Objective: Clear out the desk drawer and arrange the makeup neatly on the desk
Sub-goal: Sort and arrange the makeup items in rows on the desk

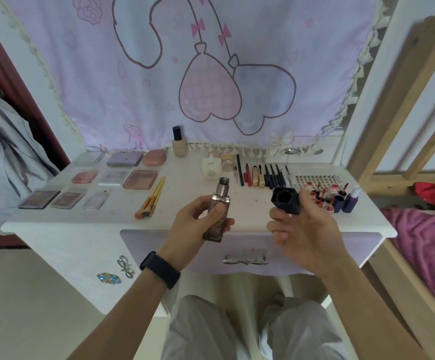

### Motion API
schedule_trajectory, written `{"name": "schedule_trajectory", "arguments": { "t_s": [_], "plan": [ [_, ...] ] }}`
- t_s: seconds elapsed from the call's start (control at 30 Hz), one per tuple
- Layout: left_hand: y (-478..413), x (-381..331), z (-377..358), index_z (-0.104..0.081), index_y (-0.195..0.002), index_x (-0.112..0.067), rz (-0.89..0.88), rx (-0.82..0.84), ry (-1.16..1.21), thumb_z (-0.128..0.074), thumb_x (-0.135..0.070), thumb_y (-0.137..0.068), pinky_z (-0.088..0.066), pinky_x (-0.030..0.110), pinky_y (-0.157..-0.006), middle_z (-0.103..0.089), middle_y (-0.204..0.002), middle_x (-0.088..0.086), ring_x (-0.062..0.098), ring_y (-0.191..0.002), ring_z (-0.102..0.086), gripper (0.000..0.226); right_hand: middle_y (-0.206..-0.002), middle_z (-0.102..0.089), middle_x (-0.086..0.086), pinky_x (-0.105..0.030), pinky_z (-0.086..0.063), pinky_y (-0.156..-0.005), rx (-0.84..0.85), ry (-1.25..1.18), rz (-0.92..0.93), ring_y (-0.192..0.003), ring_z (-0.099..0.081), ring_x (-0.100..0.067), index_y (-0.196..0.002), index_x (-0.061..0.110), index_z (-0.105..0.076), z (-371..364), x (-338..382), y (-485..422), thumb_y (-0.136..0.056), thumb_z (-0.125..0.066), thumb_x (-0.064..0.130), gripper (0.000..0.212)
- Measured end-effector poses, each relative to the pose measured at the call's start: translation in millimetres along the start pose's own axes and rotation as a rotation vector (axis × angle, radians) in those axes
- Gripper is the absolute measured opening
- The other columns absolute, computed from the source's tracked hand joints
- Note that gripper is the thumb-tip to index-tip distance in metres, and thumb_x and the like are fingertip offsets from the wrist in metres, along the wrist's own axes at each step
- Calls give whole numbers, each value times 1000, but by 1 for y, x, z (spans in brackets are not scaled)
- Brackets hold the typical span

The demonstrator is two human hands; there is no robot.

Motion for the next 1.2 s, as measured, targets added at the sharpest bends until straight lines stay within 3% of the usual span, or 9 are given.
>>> {"name": "schedule_trajectory", "arguments": {
  "t_s": [0.23,0.4,0.63,0.73,0.8,0.9,1.0,1.1,1.2],
  "plan": [
    [-16,-6,6,-72,-115,-18,-17,-40,-38,-76,-37,-74,-57,28,-82,-74,-107,5,20,-100,-71,45,-97,-58,-11,-27,-51,-64,31,-104,-12,-71,-44,-17,-122,16,-63,10,-9,-6,-81,-77,26,45],
    [-51,-2,29,-75,-111,-23,-18,-209,-262,-79,-22,-82,-51,19,-81,-77,-101,-11,2,-93,-69,29,-101,-67,-12,-30,-54,-63,-155,54,16,-66,-54,-20,-128,16,-67,20,-22,-23,-74,-75,16,54],
    [-104,-1,59,-67,-105,-36,-11,-203,-458,-80,-21,-84,-50,22,-91,-74,-107,-11,6,-102,-68,29,-103,-70,-13,-31,-55,-59,-316,165,16,-63,-56,-22,-121,12,-70,33,-43,-47,-83,-65,8,39],
    [-116,6,61,-65,-110,-31,-28,-182,-441,-76,-15,-87,-54,16,-81,-73,-108,-7,10,-103,-69,31,-94,-71,-14,-31,-56,-59,-393,182,26,-63,-60,-21,-119,5,-66,38,-48,-56,-77,-72,8,43],
    [-121,8,61,-62,-110,-35,-45,-181,-459,-75,-15,-88,-50,6,-72,-71,-104,-13,1,-99,-67,32,-90,-73,-12,-31,-58,-62,-445,235,47,-67,-65,-21,-120,3,-61,39,-49,-59,-73,-77,10,51],
    [-126,11,62,-57,-110,-42,-76,-183,-567,-76,-21,-88,-41,-4,-67,-63,-95,-28,-21,-84,-59,36,-101,-75,-8,-27,-59,-68,-508,501,84,-77,-73,-20,-118,12,-62,39,-39,-69,-73,-82,15,49],
    [-128,21,65,-59,-112,-42,-102,-195,-718,-77,-28,-85,-40,-2,-72,-63,-95,-29,-15,-91,-59,35,-105,-71,10,-20,-57,-70,-564,972,180,-83,-72,-7,-117,30,-64,36,-19,-89,-86,-78,16,36],
    [-127,34,68,-69,-115,-35,-110,-222,-799,-78,-34,-83,-39,0,-71,-65,-97,-23,-13,-90,-58,34,-105,-63,19,-10,-45,-69,-540,1386,287,-78,-65,0,-124,40,-60,33,2,-118,-91,-74,21,41],
    [-129,38,68,-70,-117,-36,-139,-230,-821,-76,-36,-83,-38,0,-70,-64,-95,-23,-15,-88,-55,35,-106,-62,9,-23,-42,-81,-485,1652,256,-80,-58,-3,-133,28,-60,35,12,-145,-91,-71,18,44]
  ]
}}
Point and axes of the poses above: each hand's wrist, its own y-axis away from the middle knuckle, its own z-axis out of the back of the hand, x = y × z, the point moved 3 cm from there along -y, towards the middle knuckle
